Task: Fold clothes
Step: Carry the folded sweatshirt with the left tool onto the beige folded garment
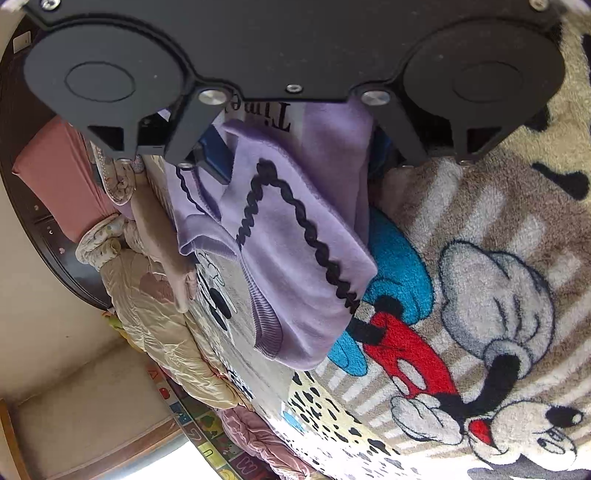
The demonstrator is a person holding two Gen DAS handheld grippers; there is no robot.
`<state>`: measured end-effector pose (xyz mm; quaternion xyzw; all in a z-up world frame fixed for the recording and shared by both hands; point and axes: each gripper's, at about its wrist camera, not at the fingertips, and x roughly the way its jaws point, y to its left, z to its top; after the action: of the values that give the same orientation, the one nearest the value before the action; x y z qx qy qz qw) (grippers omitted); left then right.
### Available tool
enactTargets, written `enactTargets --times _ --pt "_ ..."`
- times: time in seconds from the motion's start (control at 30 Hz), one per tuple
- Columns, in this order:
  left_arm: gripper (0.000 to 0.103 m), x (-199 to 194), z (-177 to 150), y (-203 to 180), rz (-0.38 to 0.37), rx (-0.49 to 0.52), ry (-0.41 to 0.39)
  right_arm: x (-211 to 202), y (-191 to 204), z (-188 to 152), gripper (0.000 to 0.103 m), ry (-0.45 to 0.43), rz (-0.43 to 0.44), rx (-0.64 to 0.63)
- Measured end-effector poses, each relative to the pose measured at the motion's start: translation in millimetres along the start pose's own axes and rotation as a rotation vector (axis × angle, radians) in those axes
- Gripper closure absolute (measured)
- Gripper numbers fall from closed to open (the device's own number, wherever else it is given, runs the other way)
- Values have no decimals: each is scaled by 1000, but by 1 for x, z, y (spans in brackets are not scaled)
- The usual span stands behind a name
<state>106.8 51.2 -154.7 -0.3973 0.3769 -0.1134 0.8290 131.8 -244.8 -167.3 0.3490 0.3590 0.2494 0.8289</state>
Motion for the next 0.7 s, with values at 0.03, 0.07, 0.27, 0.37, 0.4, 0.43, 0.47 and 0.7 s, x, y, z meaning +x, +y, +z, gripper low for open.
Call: enactTargets --times 0.03,0.07,0.27,0.37,0.4,0.43,0.47,0.7 --pt "51 -1 0 1 -16 -21 8 0 -1 -1 26 -2 14 11" --pt "53 -2 0 -1 -21 -18 16 -1 -4 -2 33 -2 31 28" --pt "57 0 11 -37 -80 46 56 -25 -2 -7 42 -38 115 68" --pt "57 8 25 -71 -145 86 60 -46 -2 6 42 -106 156 77" --pt "57 10 30 -83 -169 100 59 -52 -1 14 42 -128 166 72" --pt "57 13 35 -94 -195 108 58 -59 2 22 42 -152 174 64" --pt "57 16 39 -104 -218 110 59 -66 4 33 42 -176 180 50" --pt "57 38 57 -178 -389 207 82 -128 24 95 42 -379 172 -87"
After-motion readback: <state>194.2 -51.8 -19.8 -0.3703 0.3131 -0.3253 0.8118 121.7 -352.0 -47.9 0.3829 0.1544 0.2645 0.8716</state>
